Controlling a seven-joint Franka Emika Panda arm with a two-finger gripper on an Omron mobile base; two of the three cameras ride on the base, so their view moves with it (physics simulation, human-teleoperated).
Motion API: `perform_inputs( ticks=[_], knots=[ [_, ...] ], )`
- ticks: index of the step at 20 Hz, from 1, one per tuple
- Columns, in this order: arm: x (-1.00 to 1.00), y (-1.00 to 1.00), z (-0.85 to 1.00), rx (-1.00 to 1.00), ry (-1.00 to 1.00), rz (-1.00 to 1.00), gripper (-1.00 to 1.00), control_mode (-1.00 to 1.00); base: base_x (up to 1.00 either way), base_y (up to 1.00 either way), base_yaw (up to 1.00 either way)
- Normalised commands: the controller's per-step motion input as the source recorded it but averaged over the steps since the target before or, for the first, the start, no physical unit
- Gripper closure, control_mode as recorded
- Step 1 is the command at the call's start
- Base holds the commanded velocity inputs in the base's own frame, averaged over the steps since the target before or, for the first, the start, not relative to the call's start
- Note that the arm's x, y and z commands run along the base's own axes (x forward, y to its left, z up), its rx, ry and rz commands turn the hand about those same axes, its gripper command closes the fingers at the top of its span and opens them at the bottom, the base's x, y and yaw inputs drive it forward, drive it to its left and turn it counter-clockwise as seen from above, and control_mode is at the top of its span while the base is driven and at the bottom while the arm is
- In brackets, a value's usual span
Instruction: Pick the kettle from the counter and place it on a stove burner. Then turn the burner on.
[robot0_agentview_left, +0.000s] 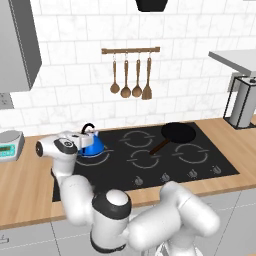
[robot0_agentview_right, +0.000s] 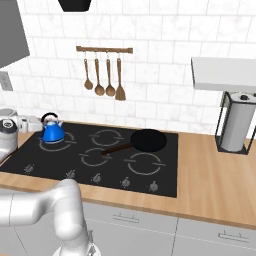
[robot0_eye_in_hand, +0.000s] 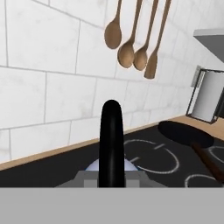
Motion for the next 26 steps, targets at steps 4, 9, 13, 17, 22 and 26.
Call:
perform_inputs(
  ticks=[4, 9, 13, 17, 22, 26],
  knots=[
    [0.14, 0.05, -0.21, 0.0, 0.0, 0.0, 1.0, -1.0, 0.0, 0.0, 0.0],
    [0.21, 0.0, -0.22, 0.0, -0.01, 0.0, 1.0, -1.0, 0.0, 0.0, 0.0],
    [0.3, 0.0, -0.25, 0.0, -0.07, 0.02, 1.0, -1.0, 0.0, 0.0, 0.0],
    [0.29, 0.09, -0.21, 0.0, -0.1, 0.01, 1.0, -1.0, 0.0, 0.0, 0.0],
    [-0.01, 0.03, -0.3, -0.02, -0.05, 0.0, -1.0, -1.0, 0.0, 0.0, 0.0],
    [-0.23, -0.04, -0.03, 0.0, -0.03, 0.0, -1.0, -1.0, 0.0, 0.0, 0.0]
  ],
)
